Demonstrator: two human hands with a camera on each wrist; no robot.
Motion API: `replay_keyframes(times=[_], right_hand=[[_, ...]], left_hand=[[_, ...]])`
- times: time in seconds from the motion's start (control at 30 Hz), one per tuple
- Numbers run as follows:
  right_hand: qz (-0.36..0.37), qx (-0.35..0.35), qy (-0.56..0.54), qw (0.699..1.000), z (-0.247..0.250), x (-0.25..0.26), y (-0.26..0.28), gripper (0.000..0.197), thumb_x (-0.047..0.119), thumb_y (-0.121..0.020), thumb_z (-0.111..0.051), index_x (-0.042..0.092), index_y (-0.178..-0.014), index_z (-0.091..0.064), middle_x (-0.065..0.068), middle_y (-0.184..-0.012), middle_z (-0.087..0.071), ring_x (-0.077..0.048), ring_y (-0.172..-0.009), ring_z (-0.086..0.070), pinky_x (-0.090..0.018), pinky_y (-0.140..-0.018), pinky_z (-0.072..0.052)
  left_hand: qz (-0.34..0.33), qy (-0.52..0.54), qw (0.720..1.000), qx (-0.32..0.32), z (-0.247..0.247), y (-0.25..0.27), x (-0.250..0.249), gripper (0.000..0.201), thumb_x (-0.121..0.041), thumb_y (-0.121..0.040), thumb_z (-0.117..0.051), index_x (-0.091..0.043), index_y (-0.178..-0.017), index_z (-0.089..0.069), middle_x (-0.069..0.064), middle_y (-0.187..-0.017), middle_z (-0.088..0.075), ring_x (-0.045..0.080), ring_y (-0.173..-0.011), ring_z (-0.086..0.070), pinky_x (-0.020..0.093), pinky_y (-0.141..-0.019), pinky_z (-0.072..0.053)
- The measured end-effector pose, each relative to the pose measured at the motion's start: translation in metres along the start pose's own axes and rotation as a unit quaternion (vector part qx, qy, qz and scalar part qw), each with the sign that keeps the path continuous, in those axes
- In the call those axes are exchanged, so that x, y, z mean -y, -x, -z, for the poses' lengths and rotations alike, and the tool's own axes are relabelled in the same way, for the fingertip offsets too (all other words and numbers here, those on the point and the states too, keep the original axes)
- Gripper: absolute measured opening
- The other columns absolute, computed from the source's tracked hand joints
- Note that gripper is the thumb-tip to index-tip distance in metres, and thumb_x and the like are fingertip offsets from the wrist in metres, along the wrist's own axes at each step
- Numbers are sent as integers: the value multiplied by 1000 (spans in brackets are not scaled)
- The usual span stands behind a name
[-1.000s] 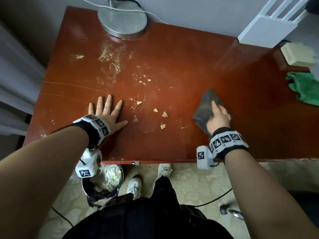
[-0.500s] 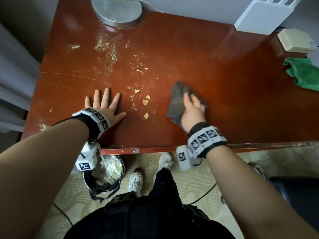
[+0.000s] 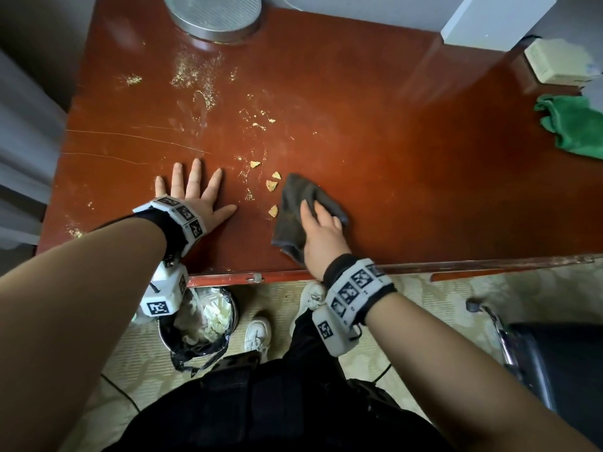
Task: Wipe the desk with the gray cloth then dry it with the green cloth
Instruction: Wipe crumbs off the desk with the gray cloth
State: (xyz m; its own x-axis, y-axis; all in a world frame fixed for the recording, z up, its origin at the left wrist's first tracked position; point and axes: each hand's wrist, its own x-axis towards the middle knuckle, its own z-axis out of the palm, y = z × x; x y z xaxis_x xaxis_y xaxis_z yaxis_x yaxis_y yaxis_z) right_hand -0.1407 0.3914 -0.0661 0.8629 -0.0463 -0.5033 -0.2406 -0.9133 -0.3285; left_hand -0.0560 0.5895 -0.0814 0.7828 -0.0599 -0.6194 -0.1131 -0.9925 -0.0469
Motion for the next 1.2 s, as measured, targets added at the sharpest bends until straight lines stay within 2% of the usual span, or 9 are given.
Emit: replay_keyframes(times=[0.13,0.2,0.33,0.43,0.53,0.7,0.83,0.97,1.2], right_hand=[[-45,-147,-32,988,43,-49,-14,68,-1,-88,-39,21,-149,-17,-12,-158,-4,-35,-142,-10,-32,-116,-10],[-141,-203,-33,968,69,-89,-25,65,0,-90,-38,19,-149,-16,-14,-157,-5,-35,-142,-11,-32,-115,-13],[-366,-107,-35,924,86,-129,-38,69,18,-95,-44,18,-150,-3,-8,-158,-6,-36,-140,-16,-47,-113,-24],[-268,-92,32,958,68,-103,-46,73,25,-93,-48,19,-150,-2,-8,-158,-5,-37,-138,-18,-44,-112,-24],[-132,-33,60,989,49,-57,-48,79,3,-89,-47,25,-150,-2,-2,-159,0,-35,-140,-14,-40,-115,-17],[20,-11,11,1000,52,-41,-50,64,-3,-91,-34,21,-149,-18,-4,-158,-12,-31,-143,-14,-34,-118,-14],[-96,-142,-42,984,86,-83,-59,59,-1,-92,-35,18,-147,-25,-9,-155,-23,-31,-141,-23,-33,-117,-19],[-222,-59,39,973,87,-93,-73,65,9,-94,-41,21,-150,-9,-8,-158,-8,-35,-141,-17,-39,-113,-21],[95,58,116,987,65,-34,-65,60,1,-94,-35,21,-149,-20,-4,-158,-10,-30,-143,-15,-28,-115,-9]], left_hand=[[-1,-2,1000,0,-1,-1,0,73,-68,-89,-14,-35,-145,19,0,-153,29,28,-142,21,51,-115,6],[0,-1,1000,-3,-2,-3,1,73,-68,-89,-14,-36,-145,20,0,-153,29,28,-142,21,51,-115,6],[0,3,1000,-3,-3,-3,0,74,-69,-88,-14,-36,-145,20,0,-153,29,28,-142,21,51,-115,6],[4,-1,1000,2,-2,-5,-1,75,-70,-88,-15,-37,-145,20,-1,-152,30,28,-142,21,52,-115,6],[7,-3,1000,3,0,-5,-2,76,-72,-86,-14,-38,-144,21,-2,-152,30,29,-142,21,53,-115,4],[6,-1,1000,1,2,-2,-3,76,-72,-86,-14,-38,-144,20,-1,-153,29,30,-142,20,53,-115,4],[5,6,1000,5,2,-4,-1,75,-72,-86,-14,-38,-144,21,-2,-152,31,30,-142,21,54,-115,4],[3,16,1000,10,4,-6,-1,77,-73,-85,-17,-40,-144,21,-3,-152,32,30,-141,23,55,-114,5],[11,29,999,18,14,-11,-3,86,-80,-79,-21,-41,-142,22,-3,-151,33,33,-141,23,59,-112,5]])
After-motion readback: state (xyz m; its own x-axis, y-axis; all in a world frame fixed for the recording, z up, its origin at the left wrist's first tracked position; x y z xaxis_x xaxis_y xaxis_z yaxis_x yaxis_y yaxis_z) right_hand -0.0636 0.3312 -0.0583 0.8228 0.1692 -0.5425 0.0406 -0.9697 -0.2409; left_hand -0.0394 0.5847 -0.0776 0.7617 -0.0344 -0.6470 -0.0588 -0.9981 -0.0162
